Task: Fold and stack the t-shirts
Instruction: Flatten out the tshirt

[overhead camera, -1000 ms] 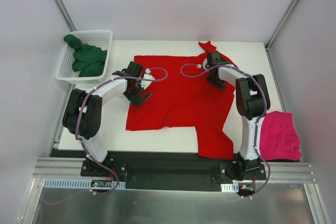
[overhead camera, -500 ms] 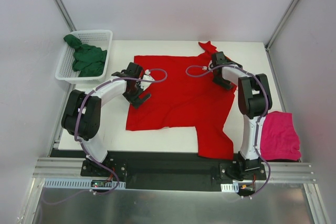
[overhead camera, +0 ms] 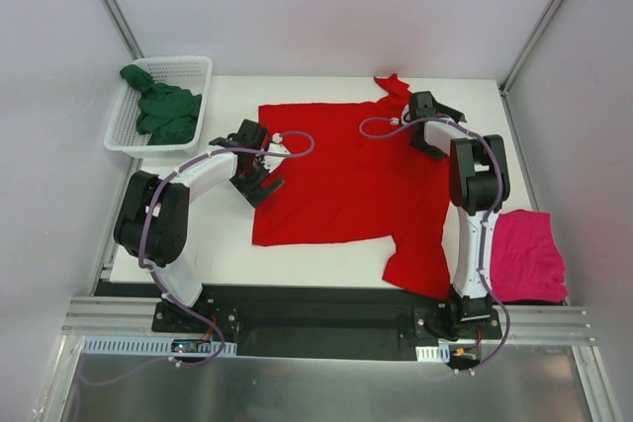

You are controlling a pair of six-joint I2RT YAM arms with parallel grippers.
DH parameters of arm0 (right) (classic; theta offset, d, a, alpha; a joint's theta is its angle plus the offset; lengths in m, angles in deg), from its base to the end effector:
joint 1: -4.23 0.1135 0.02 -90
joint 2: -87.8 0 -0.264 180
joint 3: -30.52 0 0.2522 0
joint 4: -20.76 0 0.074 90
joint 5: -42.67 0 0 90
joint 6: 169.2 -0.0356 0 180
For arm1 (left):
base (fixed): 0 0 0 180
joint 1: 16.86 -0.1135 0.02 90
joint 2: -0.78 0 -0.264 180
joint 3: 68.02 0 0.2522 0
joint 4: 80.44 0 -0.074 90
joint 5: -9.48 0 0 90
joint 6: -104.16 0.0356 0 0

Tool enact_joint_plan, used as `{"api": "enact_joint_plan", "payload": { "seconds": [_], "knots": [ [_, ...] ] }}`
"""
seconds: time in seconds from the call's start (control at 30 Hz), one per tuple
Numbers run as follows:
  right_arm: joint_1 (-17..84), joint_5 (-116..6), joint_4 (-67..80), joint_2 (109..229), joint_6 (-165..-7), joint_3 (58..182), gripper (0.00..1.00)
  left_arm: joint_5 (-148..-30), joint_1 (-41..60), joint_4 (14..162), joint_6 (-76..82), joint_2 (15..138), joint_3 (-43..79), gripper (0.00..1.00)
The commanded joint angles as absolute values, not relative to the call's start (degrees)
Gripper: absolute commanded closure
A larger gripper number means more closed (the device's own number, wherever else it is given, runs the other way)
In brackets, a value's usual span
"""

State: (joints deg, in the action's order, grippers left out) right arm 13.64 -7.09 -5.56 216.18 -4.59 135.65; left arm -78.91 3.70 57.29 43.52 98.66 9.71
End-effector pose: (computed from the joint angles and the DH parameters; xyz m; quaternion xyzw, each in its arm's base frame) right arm 0.4785 0.0560 0.1439 -0.5014 0.7343 -0.4468 0.0994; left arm 0.3222 -0.1198 0.1910 0.4067 0.8818 0.0319 0.2366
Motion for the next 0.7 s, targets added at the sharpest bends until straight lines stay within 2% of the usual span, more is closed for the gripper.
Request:
{"api": "enact_joint_plan", "payload": {
  "seconds": [0.0, 0.23, 0.5, 0.67],
  "knots": [
    [12.8, -9.2, -2.3, 219.1, -2.7, 139.5, 0.00, -79.0, 3.6, 56.4, 42.5, 95.4, 8.9, 0.01],
    [12.9, -8.5, -4.1, 219.6, -3.2, 142.0, 0.00, -78.6, 3.6, 56.1, 42.4, 95.3, 9.0, 0.01],
    [13.2, -9.7, -8.5, 204.5, -10.6, 138.6, 0.00, -75.3, 3.6, 56.2, 42.4, 95.2, 12.1, 0.01],
    [13.4, -18.2, -29.9, 196.5, -21.1, 142.0, 0.00, -74.5, 3.4, 56.5, 46.1, 96.2, 19.6, 0.00]
  ]
}}
